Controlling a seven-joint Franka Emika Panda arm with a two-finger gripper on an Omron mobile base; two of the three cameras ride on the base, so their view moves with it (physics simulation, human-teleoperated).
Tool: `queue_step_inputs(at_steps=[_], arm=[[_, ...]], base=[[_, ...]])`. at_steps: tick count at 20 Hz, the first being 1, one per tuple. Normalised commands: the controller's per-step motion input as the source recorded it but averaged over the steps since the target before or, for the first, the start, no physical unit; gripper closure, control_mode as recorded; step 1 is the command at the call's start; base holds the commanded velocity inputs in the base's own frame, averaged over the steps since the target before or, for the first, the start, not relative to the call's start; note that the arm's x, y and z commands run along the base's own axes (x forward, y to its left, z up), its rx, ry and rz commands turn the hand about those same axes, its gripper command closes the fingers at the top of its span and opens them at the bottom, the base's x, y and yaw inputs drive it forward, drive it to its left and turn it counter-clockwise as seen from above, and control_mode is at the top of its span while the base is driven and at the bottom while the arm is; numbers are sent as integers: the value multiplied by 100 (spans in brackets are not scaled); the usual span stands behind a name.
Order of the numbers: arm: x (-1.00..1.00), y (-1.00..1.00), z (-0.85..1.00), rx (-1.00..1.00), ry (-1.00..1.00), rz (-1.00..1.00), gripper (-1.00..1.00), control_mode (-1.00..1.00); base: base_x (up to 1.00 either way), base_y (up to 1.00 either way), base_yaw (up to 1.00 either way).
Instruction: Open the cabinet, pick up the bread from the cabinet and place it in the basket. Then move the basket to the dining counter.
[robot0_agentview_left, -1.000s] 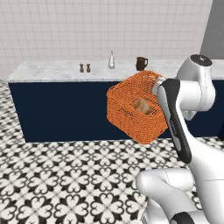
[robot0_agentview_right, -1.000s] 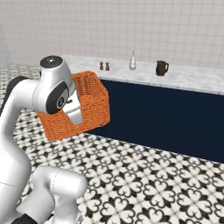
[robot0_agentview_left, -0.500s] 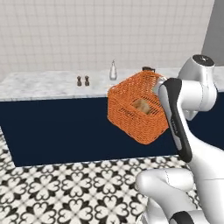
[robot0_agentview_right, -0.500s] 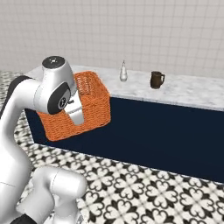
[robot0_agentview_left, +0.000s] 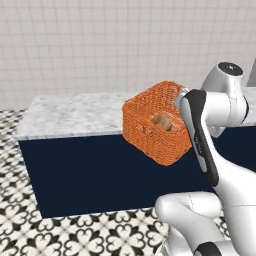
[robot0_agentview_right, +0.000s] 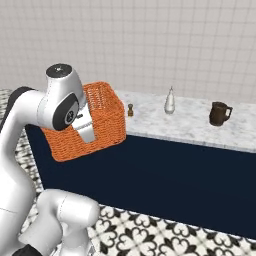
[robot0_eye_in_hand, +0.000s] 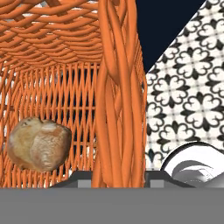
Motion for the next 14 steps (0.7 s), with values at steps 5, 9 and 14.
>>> queue_step_inputs(at_steps=[5, 9, 14], arm=[[0, 0, 0, 0, 0, 0, 100, 100], [0, 0, 0, 0, 0, 0, 100, 100], [0, 0, 0, 0, 0, 0, 100, 100]], base=[[93, 19, 0], [74, 6, 0], [43, 6, 0]])
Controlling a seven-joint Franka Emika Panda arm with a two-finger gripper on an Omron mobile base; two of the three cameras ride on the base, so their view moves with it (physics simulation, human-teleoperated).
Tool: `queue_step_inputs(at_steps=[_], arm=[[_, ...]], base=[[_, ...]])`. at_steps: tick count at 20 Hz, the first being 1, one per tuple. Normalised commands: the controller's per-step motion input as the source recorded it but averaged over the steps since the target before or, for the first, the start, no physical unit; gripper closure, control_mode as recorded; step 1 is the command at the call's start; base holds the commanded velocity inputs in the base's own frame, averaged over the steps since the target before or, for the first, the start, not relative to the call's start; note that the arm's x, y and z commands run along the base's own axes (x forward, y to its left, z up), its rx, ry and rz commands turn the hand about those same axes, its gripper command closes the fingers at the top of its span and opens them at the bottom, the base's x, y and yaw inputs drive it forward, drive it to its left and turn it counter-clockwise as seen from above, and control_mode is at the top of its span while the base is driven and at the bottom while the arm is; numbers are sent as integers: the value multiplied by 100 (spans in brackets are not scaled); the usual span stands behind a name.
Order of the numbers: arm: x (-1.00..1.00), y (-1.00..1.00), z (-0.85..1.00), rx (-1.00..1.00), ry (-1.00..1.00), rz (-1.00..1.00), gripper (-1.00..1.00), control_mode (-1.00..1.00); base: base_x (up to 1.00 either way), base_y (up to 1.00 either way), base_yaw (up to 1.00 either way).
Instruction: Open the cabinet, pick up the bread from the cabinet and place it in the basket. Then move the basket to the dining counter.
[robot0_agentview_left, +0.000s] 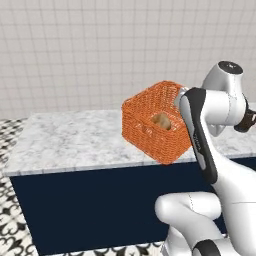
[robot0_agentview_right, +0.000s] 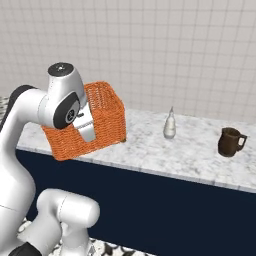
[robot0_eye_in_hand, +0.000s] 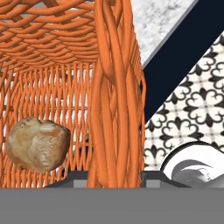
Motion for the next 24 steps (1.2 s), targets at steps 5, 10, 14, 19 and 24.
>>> queue_step_inputs(at_steps=[5, 10, 14, 19, 24], arm=[[0, 0, 0, 0, 0, 0, 100, 100], [0, 0, 0, 0, 0, 0, 100, 100], [32, 6, -19, 3, 1, 0, 100, -100], [97, 59, -68, 7, 3, 0, 100, -100], [81, 85, -51, 0, 0, 0, 100, -100]], base=[[61, 13, 0], [44, 4, 0], [0, 1, 0], [0, 0, 0], [0, 0, 0]])
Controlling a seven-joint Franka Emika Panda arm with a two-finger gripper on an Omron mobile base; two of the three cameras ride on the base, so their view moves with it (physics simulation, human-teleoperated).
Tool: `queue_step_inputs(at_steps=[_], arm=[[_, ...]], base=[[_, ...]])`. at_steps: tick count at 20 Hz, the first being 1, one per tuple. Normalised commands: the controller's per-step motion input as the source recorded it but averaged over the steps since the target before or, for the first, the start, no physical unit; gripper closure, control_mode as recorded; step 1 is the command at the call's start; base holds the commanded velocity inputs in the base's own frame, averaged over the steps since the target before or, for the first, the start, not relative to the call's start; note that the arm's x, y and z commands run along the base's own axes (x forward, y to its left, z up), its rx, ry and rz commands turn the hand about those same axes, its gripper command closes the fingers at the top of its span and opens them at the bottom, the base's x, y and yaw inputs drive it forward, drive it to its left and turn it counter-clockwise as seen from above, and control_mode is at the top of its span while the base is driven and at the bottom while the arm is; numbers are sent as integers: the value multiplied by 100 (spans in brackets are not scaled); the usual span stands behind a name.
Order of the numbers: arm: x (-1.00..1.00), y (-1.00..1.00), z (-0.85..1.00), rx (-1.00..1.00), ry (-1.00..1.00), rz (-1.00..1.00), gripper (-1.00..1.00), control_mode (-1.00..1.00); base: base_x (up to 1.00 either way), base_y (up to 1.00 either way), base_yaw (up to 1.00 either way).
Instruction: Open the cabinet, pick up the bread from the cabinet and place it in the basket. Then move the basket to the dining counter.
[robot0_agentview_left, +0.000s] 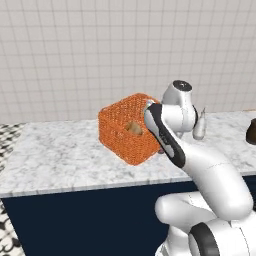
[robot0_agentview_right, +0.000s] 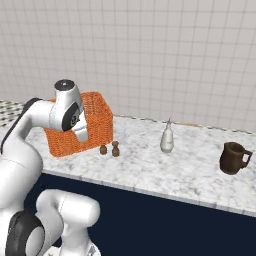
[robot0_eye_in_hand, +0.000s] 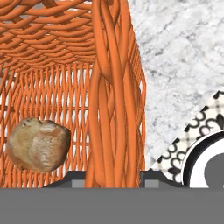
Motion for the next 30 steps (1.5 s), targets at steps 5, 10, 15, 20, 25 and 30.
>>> queue_step_inputs(at_steps=[5, 10, 15, 20, 25, 30], arm=[[54, 93, -37, -3, 0, -1, 100, -100], [74, 85, -60, -1, 8, 0, 100, -100], [81, 58, -58, 0, 11, 0, 100, -100], [61, 46, -34, 0, 4, 0, 100, -100], [18, 9, -8, 0, 0, 0, 100, -100], [2, 11, -35, 0, 0, 0, 100, -100]], base=[[0, 0, 0], [0, 0, 0], [0, 0, 0], [0, 0, 0], [0, 0, 0], [0, 0, 0]])
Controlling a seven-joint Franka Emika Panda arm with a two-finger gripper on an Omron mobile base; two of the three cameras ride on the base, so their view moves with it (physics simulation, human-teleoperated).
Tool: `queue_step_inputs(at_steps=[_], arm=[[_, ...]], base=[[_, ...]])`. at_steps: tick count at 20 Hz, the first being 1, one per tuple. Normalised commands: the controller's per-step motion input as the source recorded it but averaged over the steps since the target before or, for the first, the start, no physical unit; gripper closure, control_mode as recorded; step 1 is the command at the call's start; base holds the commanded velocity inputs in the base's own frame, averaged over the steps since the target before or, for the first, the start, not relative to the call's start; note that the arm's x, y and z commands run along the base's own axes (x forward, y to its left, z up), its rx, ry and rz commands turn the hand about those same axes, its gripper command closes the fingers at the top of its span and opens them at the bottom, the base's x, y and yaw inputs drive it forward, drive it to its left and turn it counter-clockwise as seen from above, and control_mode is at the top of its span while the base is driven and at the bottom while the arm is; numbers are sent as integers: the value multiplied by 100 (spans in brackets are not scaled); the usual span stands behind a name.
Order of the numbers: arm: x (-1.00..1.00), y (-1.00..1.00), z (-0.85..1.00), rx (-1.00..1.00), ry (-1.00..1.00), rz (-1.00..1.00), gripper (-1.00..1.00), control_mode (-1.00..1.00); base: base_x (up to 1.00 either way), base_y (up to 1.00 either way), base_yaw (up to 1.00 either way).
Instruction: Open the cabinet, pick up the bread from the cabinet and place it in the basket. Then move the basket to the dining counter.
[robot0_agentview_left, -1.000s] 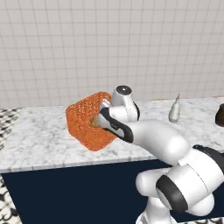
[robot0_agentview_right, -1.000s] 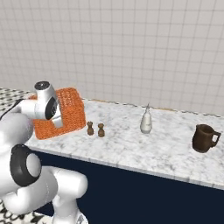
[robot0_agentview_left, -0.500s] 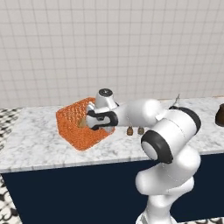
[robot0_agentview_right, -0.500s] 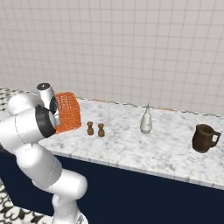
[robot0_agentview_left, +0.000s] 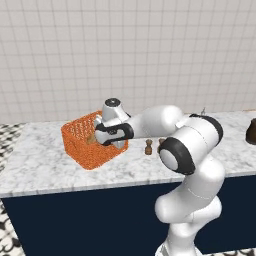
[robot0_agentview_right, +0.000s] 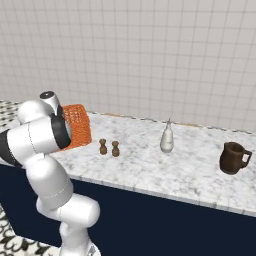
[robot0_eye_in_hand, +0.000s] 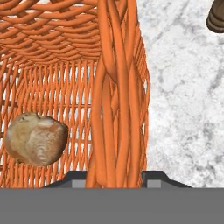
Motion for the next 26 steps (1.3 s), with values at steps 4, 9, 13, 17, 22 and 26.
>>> queue_step_inputs(at_steps=[4, 9, 13, 17, 22, 26], arm=[[0, 0, -24, 0, 2, 0, -100, -100], [-9, 0, 17, 5, -12, 0, -100, -100], [-17, -1, 39, 0, -15, 7, -100, -100], [-36, 0, 94, 1, -13, 2, -100, -100], [-61, -31, 99, 0, -3, 1, -100, -100], [-75, -60, 74, -4, 0, 4, -100, -100]], base=[[0, 0, 0], [0, 0, 0], [0, 0, 0], [0, 0, 0], [0, 0, 0], [0, 0, 0]])
